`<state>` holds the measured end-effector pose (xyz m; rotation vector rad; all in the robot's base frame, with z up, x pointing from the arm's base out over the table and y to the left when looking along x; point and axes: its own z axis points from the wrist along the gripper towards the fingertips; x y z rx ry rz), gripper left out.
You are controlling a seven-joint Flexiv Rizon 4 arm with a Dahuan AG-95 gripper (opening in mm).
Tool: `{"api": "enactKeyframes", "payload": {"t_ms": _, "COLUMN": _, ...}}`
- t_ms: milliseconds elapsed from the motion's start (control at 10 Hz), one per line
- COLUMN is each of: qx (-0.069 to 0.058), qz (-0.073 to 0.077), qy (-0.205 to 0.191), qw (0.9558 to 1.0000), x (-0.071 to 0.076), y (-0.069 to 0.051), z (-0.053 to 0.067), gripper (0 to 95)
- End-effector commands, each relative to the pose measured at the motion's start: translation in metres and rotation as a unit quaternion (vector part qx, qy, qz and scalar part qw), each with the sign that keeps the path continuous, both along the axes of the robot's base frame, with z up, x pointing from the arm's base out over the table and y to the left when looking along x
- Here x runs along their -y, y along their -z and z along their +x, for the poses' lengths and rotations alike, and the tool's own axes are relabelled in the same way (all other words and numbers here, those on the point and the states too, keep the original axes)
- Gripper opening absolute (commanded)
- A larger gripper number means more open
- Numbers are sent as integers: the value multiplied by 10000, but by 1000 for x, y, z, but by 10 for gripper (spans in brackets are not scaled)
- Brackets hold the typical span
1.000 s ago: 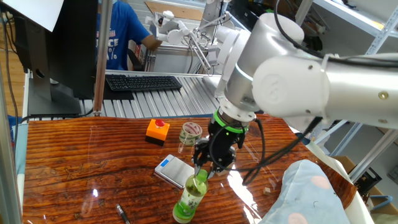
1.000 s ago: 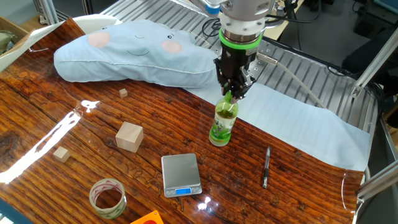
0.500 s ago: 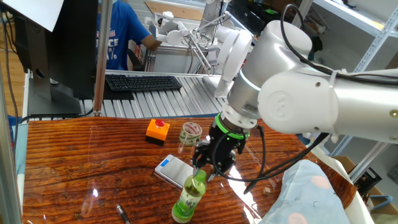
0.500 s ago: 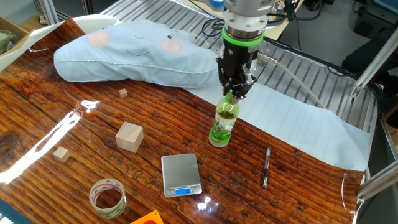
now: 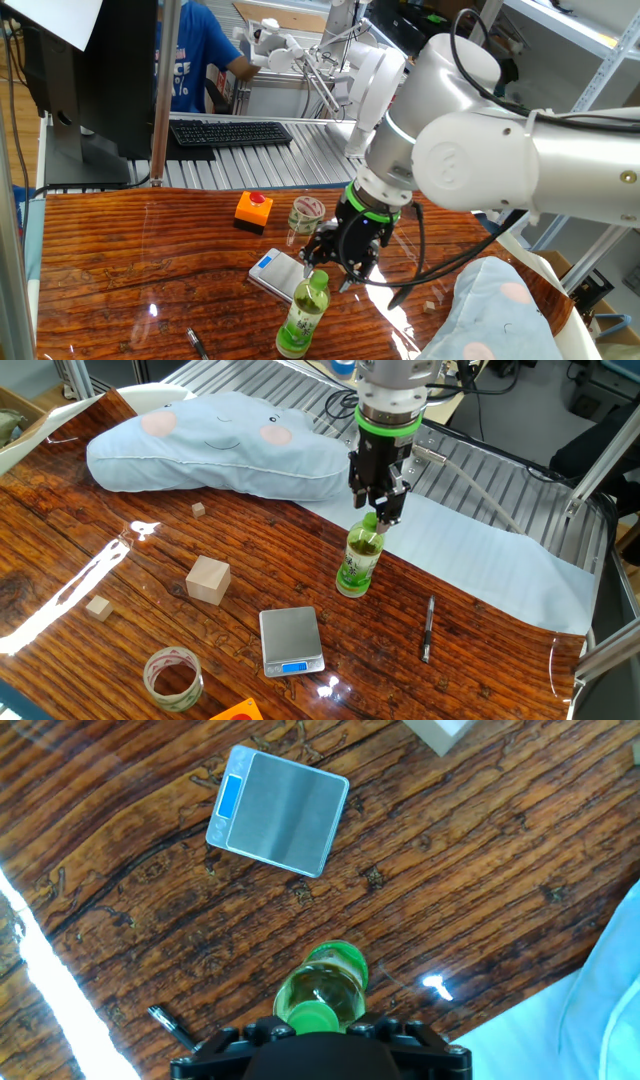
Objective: Remove the object from the scale
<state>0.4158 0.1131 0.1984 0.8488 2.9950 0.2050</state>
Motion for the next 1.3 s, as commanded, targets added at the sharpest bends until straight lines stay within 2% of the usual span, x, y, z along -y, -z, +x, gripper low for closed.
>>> {"api": "enactKeyframes", "payload": {"t_ms": 100, "qx": -115, "qz": 89, "qy": -73, "qw": 9999, "x": -1, "y": -8, "z": -8, "gripper": 570}}
{"api": "enactKeyframes", "payload": {"t_ms": 200, "qx": -249, "qz": 110, "qy": -280, "qw": 9992, "x": 0, "y": -16, "z": -16, "gripper": 380}}
{"api": "enactKeyframes", "payload": {"t_ms": 300, "qx": -400, "qz": 121, "qy": -474, "qw": 9980, "x": 4, "y": -27, "z": -26, "gripper": 380}}
{"api": "enactKeyframes", "payload": {"t_ms": 400, "qx": -465, "qz": 123, "qy": -625, "qw": 9969, "x": 9, "y": -35, "z": -30, "gripper": 190}}
{"api": "enactKeyframes", "payload": {"t_ms": 500, "qx": -466, "qz": 107, "qy": -910, "qw": 9947, "x": 17, "y": -42, "z": -32, "gripper": 0}}
{"api": "enactKeyframes", "payload": {"t_ms": 700, "qx": -503, "qz": 35, "qy": -909, "qw": 9946, "x": 27, "y": -54, "z": -31, "gripper": 0}}
{"api": "enactKeyframes", "payload": {"t_ms": 900, "qx": -599, "qz": -38, "qy": -785, "qw": 9951, "x": 33, "y": -70, "z": -22, "gripper": 0}}
{"api": "enactKeyframes", "payload": {"t_ms": 1100, "qx": -723, "qz": -263, "qy": -741, "qw": 9943, "x": 47, "y": -94, "z": -6, "gripper": 0}}
{"api": "enactKeyframes", "payload": {"t_ms": 1300, "qx": -906, "qz": -270, "qy": -565, "qw": 9939, "x": 57, "y": -115, "z": 15, "gripper": 0}}
